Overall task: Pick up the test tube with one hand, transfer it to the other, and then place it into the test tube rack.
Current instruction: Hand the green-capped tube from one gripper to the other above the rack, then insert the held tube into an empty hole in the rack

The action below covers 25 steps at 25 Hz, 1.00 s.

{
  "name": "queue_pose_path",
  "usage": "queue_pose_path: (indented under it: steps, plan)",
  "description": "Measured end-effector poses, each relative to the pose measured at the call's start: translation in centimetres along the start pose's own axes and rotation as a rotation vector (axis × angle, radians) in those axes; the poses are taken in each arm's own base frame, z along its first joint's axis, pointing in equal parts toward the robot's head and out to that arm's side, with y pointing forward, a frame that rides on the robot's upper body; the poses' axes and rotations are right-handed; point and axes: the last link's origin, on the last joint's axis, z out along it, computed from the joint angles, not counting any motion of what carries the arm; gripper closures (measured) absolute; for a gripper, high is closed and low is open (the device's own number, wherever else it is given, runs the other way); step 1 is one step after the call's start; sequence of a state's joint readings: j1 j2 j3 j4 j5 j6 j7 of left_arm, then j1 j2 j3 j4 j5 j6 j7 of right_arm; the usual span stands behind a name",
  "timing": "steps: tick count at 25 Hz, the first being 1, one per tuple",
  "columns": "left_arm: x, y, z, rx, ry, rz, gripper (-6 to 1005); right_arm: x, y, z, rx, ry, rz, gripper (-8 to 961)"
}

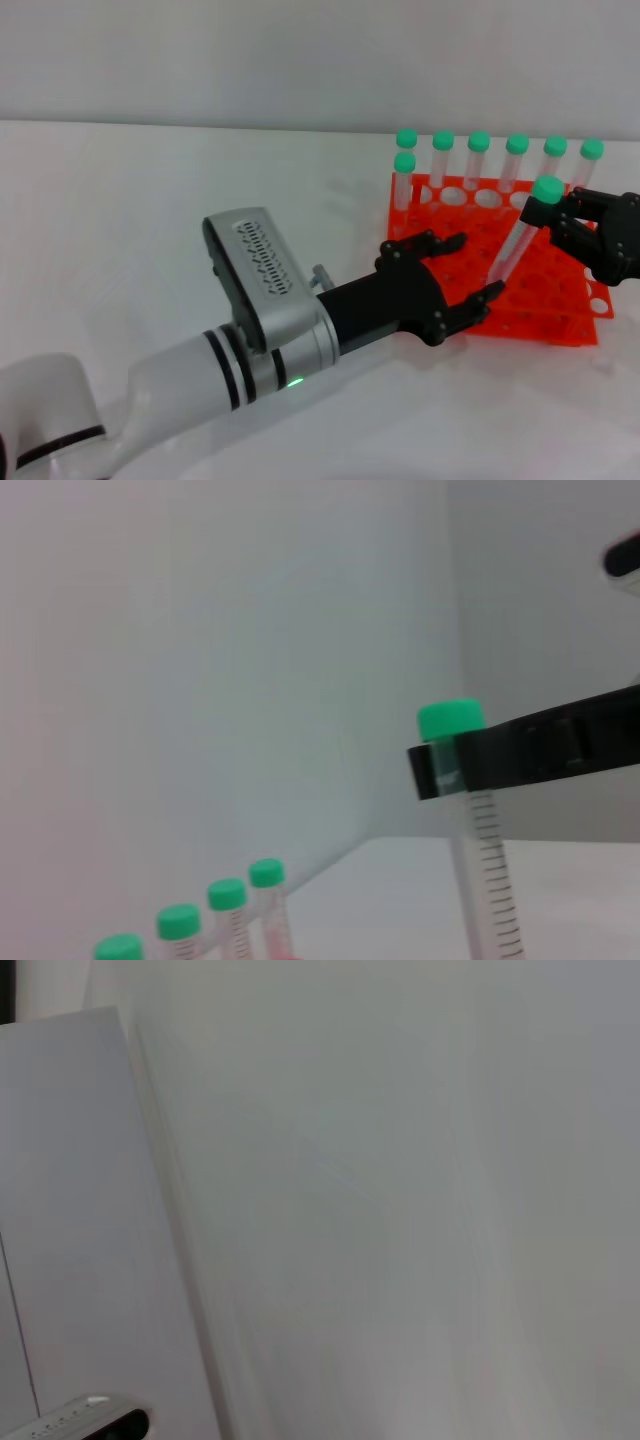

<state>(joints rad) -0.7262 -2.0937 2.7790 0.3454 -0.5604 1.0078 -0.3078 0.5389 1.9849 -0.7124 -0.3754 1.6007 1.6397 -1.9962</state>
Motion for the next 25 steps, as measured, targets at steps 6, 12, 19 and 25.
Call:
queue_pose_path:
  steps: [6, 12, 19, 25]
  plan:
    - [-0.7, -0.4, -1.4, 0.086, 0.019, -0.012, 341, -0.3, -0.3, -0.4, 0.034, -0.031, -0.018, 741]
    - [-1.2, -0.4, -3.8, 0.172, 0.078, -0.029, 223, -0.7, -0.6, -0.1, 0.067, -0.073, -0.052, 736]
    - [-2.1, 0.0, -8.7, 0.343, 0.172, -0.043, 122, -1.0, -1.0, 1.7, 0.109, -0.145, -0.114, 729]
    - [-3.6, 0.0, -14.3, 0.61, 0.215, -0.121, 120, -0.6, -1.2, 4.6, 0.153, -0.176, -0.163, 724]
